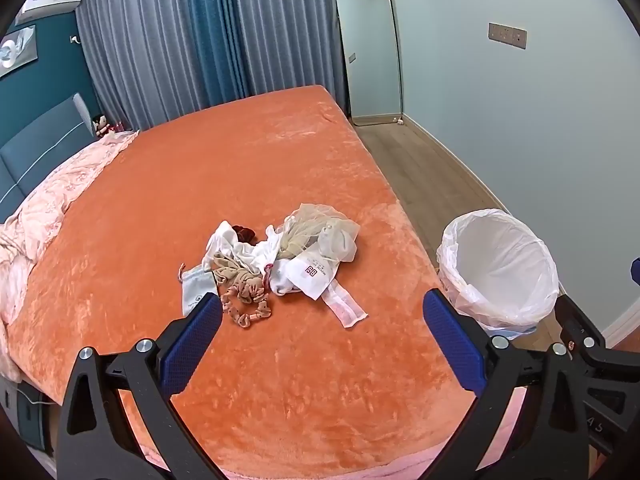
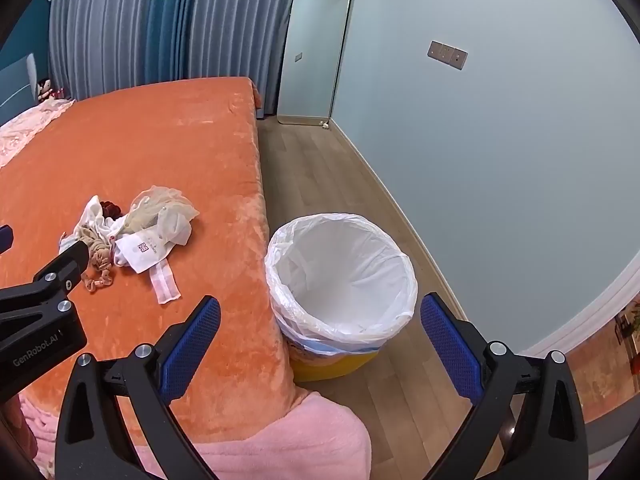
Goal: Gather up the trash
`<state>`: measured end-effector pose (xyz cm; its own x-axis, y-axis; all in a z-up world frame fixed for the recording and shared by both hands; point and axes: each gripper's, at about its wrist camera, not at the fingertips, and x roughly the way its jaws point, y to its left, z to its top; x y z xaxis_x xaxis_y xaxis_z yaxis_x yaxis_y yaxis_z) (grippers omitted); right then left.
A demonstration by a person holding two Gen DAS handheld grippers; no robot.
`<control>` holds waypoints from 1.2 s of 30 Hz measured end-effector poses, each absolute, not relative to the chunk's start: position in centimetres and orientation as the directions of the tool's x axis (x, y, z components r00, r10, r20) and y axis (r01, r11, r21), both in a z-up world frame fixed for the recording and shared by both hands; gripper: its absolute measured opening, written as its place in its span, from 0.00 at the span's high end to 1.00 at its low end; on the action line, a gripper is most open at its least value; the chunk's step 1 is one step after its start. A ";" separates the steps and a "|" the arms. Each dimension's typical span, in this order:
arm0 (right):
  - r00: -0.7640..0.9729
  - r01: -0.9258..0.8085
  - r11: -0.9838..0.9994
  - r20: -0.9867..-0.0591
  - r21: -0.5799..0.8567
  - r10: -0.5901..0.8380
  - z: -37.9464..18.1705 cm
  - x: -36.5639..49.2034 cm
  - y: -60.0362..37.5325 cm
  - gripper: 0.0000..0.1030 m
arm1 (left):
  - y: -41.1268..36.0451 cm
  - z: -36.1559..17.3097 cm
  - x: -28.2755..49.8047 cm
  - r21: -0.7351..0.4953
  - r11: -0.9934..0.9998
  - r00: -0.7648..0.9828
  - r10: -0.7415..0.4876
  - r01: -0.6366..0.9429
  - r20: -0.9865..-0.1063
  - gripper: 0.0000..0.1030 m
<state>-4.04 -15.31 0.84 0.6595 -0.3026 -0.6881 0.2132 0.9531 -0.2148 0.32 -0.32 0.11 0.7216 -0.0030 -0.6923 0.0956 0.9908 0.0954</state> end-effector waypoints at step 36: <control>0.675 0.224 0.950 -0.669 -0.218 -0.313 2.2 -3.6 -15.4 0.07 | -0.5 1.4 0.0 0.093 0.990 0.740 -0.013 0.101 -0.672 0.07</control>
